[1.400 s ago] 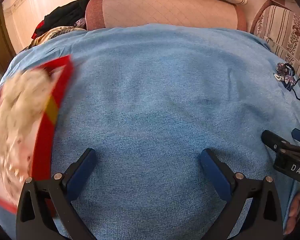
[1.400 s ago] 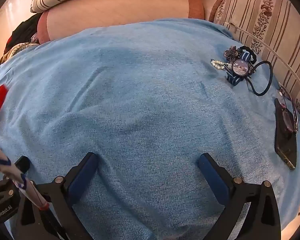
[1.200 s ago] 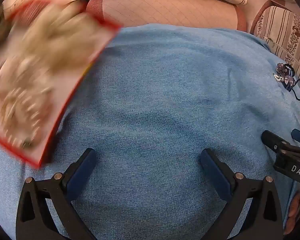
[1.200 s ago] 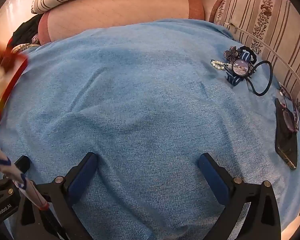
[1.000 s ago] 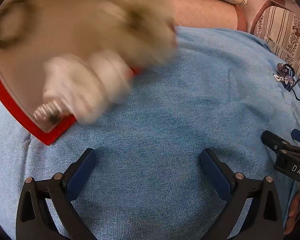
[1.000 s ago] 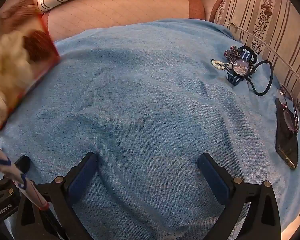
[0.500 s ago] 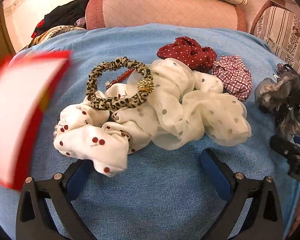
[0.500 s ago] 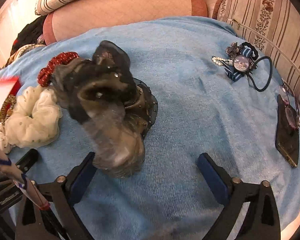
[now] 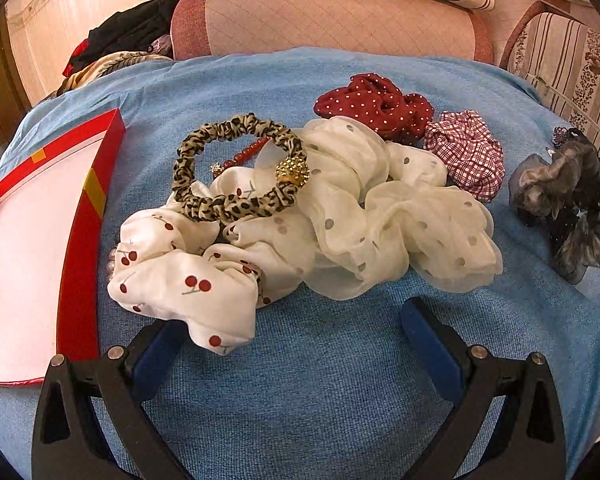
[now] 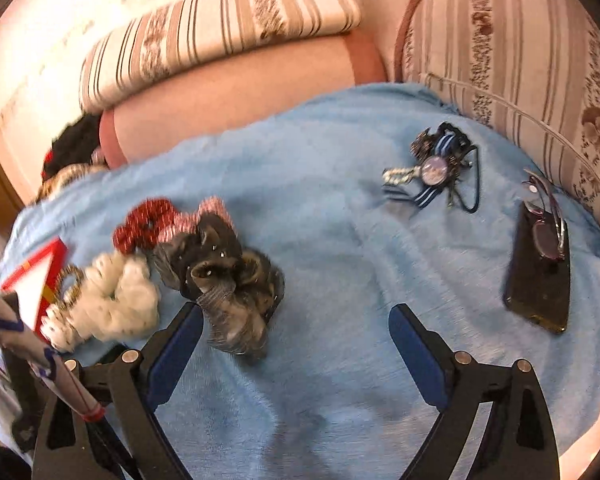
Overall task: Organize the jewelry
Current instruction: 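Reach the left gripper to the white cherry scrunchie and close on it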
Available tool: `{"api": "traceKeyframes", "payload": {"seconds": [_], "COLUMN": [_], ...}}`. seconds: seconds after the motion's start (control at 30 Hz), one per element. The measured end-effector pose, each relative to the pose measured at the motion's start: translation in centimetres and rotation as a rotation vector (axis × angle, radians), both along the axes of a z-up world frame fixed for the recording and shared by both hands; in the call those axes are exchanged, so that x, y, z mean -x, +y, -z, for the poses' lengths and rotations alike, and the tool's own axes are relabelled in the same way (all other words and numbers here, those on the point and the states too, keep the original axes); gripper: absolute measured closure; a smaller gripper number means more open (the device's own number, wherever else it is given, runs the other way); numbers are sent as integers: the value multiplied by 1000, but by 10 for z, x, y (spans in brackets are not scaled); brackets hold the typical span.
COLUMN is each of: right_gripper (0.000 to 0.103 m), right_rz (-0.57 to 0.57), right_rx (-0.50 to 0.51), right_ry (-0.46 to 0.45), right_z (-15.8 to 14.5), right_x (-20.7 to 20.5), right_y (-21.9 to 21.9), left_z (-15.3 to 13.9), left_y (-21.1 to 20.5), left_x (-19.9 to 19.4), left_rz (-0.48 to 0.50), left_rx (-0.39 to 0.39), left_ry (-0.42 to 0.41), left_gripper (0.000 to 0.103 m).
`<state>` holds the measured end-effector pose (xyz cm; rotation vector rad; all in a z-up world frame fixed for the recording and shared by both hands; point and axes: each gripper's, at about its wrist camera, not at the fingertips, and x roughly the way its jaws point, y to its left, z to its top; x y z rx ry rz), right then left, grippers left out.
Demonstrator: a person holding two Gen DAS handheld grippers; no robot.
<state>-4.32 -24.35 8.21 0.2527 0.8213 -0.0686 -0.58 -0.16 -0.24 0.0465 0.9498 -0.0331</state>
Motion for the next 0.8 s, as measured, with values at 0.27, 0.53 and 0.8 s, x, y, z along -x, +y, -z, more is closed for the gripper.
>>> {"api": "traceKeyframes", "payload": {"seconds": [0.27,0.53,0.8], "right_gripper": [15,15,15], "right_rz": [-75,-110,-141], "right_rx": [-85,-90,-79], "right_ry": [-67,-110,-128], "right_z": [-11,-18,-26], "right_x": [5,7,18], "right_y": [0,8,22], "left_z": [-2,-15,-71], "left_y": [-1,7,29], "left_x": [-2,10,65], "left_rz": [0,38,79], "left_rx": [-4,25,93], "left_ry": [0,42,-105], "left_gripper": [0,0,0]}}
